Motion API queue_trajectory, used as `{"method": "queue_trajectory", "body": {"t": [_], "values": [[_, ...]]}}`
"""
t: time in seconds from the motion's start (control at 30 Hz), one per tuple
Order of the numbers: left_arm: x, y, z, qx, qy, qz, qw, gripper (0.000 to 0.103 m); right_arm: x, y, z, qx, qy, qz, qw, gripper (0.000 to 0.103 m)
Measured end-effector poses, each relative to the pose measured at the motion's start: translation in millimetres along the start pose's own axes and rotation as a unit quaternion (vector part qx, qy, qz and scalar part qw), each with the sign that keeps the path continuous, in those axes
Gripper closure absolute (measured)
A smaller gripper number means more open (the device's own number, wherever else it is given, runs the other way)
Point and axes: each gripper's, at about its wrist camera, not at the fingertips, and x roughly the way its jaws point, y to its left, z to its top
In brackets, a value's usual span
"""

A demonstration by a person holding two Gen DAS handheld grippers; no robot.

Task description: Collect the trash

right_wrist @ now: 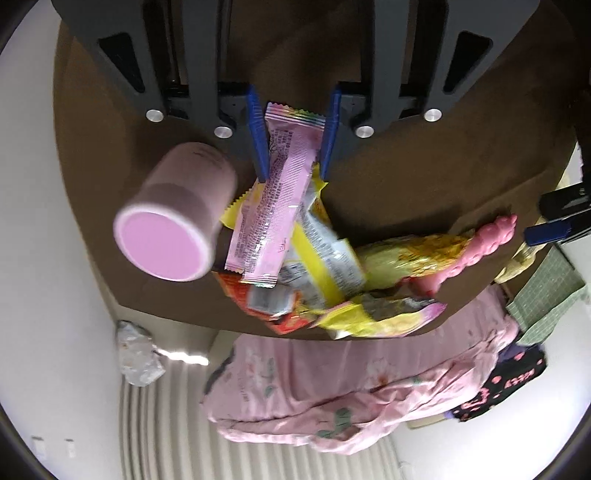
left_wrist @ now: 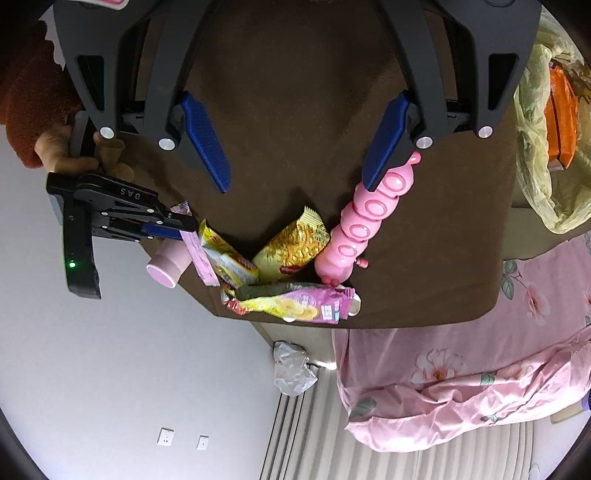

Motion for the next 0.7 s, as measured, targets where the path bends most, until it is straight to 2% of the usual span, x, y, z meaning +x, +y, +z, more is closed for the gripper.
{"method": "queue_trajectory", "body": {"t": [0.2,0.33,0.4,0.5,0.6,0.67,0.7], "values": [[7,2,-6,-0.007,0.011,-0.004,0.9999,0.033,-10,35,-12,-0.035,0.015,0.055,0.998,0.081],[8,2,1,-0.015,0.005,-0.017,0.9997,0.033,-19,55,-23,-0.066,0.022,0.059,0.996,0.081],[9,-4,14,-0.004,-0.003,-0.033,0.9995,0.033,-26,58,-28,-0.069,0.022,0.053,0.996,0.081],[15,-21,45,0.051,-0.027,-0.061,0.9965,0.033,-43,50,-38,-0.061,0.01,0.033,0.998,0.081],[35,-45,82,0.128,-0.047,-0.074,0.9879,0.033,-64,34,-48,-0.036,-0.01,0.008,0.999,0.081],[62,-59,104,0.163,-0.034,-0.074,0.9832,0.033,-77,22,-55,-0.014,-0.023,-0.01,1.0,0.081],[80,-66,114,0.174,-0.013,-0.077,0.9816,0.033,-79,17,-56,-0.006,-0.027,-0.016,0.999,0.081]]}}
